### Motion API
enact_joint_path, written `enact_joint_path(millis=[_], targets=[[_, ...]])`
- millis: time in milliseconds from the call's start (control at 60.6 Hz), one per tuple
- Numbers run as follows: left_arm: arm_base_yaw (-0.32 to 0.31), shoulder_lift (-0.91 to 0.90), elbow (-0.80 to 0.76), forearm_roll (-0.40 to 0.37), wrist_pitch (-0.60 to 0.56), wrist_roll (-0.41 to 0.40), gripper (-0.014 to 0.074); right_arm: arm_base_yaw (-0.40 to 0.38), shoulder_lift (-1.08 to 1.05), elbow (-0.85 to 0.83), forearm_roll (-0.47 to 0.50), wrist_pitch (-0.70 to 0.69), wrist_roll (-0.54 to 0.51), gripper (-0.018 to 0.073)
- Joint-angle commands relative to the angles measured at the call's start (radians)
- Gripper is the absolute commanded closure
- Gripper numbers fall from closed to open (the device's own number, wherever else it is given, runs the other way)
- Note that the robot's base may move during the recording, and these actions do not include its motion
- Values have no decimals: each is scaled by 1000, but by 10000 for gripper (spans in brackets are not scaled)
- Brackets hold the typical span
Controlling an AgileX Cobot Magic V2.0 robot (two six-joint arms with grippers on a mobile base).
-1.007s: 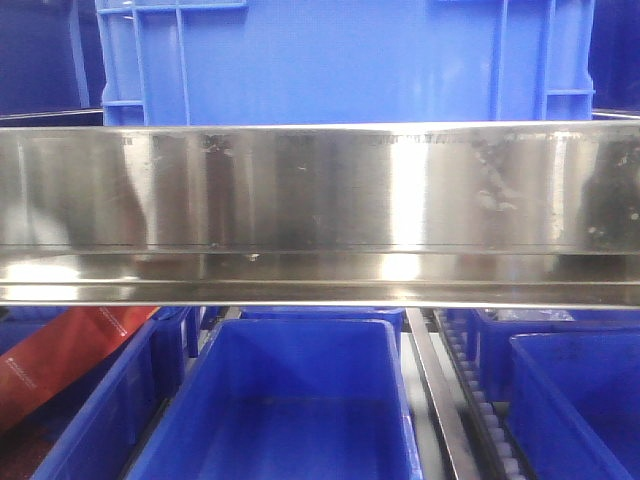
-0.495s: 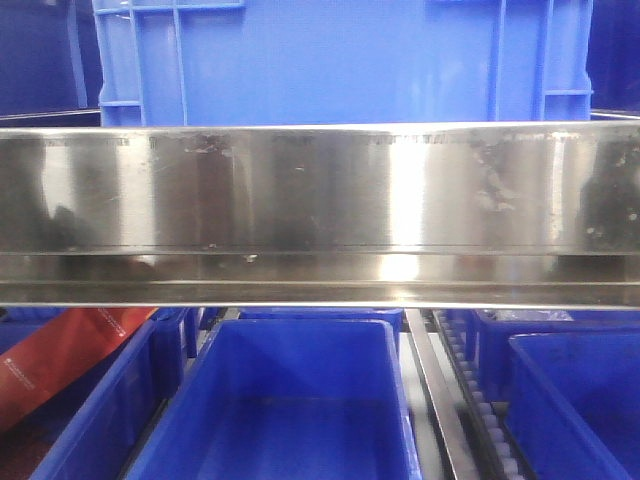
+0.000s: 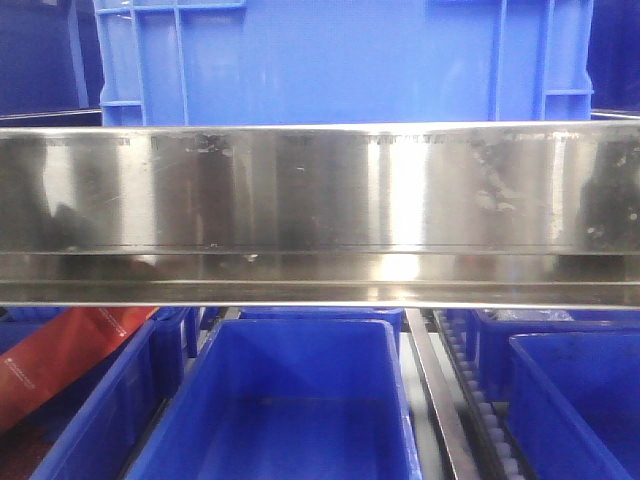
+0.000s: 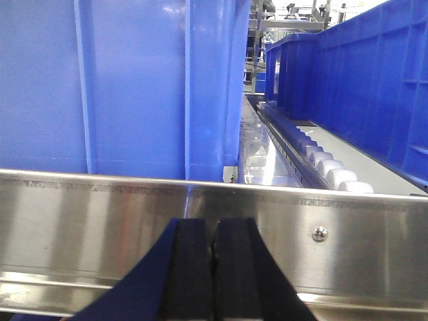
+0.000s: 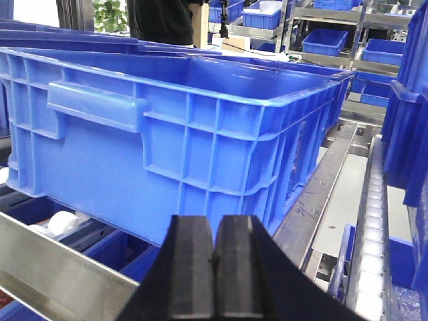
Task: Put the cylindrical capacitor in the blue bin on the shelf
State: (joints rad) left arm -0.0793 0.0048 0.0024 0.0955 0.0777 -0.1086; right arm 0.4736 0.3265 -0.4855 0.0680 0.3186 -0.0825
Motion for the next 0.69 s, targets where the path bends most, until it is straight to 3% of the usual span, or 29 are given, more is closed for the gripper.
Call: enact_joint_path(millis=[0,347,462,677], targets=[[3,-5,-2,-6,-17,1,707,2,-5,2,-9,-20,-2,721],[3,-5,-2,-6,-17,1,707,-25,-10,11,-9,-11,-2,721],[3,-5,-2,-6,-17,1,707,-112,-31,35,4,-14,-2,721],[3,-5,-2,-6,-17,1,707,-345,-156,148,39,-14,-4,721]])
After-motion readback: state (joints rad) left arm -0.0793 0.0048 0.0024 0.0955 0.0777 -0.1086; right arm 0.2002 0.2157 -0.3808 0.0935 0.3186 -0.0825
